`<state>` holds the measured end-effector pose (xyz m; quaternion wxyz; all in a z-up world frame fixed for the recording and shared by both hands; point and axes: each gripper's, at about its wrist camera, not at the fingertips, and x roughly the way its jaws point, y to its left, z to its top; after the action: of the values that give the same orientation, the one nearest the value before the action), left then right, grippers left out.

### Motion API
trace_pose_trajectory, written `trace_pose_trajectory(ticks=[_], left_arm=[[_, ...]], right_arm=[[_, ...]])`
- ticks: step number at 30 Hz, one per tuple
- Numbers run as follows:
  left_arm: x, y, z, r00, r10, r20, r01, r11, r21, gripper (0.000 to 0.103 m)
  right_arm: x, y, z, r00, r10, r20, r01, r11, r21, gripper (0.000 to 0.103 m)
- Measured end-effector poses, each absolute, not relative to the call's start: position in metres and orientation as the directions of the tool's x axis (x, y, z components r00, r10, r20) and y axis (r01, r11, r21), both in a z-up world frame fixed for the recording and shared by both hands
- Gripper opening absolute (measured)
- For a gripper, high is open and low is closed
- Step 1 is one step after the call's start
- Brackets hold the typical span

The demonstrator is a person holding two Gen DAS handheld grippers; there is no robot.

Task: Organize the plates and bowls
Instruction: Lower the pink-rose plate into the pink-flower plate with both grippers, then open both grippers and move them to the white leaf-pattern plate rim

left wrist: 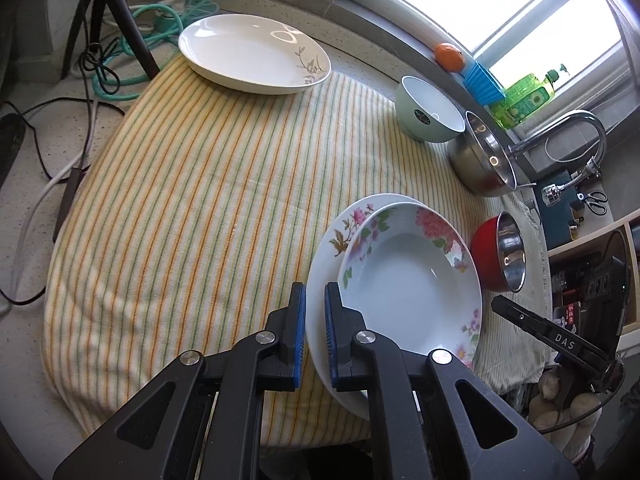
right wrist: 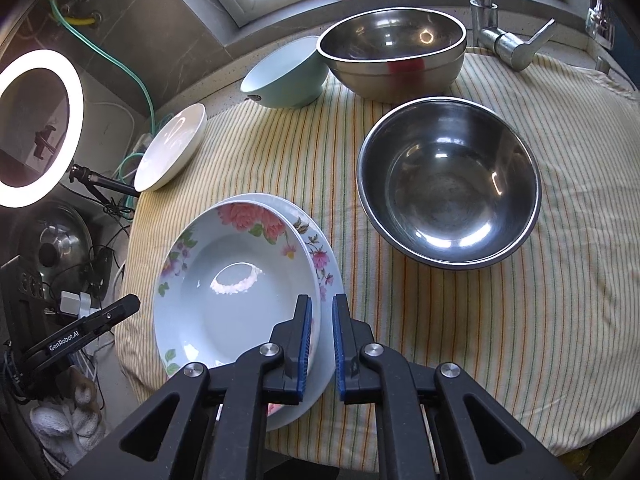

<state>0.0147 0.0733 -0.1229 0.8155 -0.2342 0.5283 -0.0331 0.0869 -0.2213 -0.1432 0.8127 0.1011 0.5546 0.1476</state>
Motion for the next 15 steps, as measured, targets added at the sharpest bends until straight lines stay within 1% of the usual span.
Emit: trace_pose_trajectory(ticks=[4, 8, 9, 12, 15], left_arm=[[0.012, 0.089, -0.115, 0.467, -0.292, -0.835, -0.22, 0.876, -0.43, 0.007], [0.011, 0.101, -0.109, 0.484, -0.282, -0.828, -0.246, 0.864, -0.438, 0.007], [0.011, 0.103, -0.108, 0.486, -0.285, -0.826, -0.251, 0.859, -0.445, 0.007], [0.01, 0.106, -0.103, 0.504, -0.264, -0.822, -0.269, 0.857, -0.44, 0.007], [0.006, 0.107, -0.097, 0.532, -0.239, -0.812, -0.317, 0.833, -0.453, 0.007]], right_arm=[[0.084, -0.22, -0.127, 0.374, 0.371, -0.85, -0.153, 0.929, 0.338, 0.011], [0.081, -0.215, -0.104, 0.432, 0.38, -0.818, -0.197, 0.925, 0.326, 0.023], [0.081, -0.212, -0.099, 0.441, 0.383, -0.812, -0.21, 0.923, 0.322, 0.025], [0.085, -0.205, -0.084, 0.457, 0.415, -0.787, -0.259, 0.908, 0.328, 0.025], [0.096, -0.199, -0.073, 0.438, 0.476, -0.762, -0.297, 0.877, 0.377, 0.025]])
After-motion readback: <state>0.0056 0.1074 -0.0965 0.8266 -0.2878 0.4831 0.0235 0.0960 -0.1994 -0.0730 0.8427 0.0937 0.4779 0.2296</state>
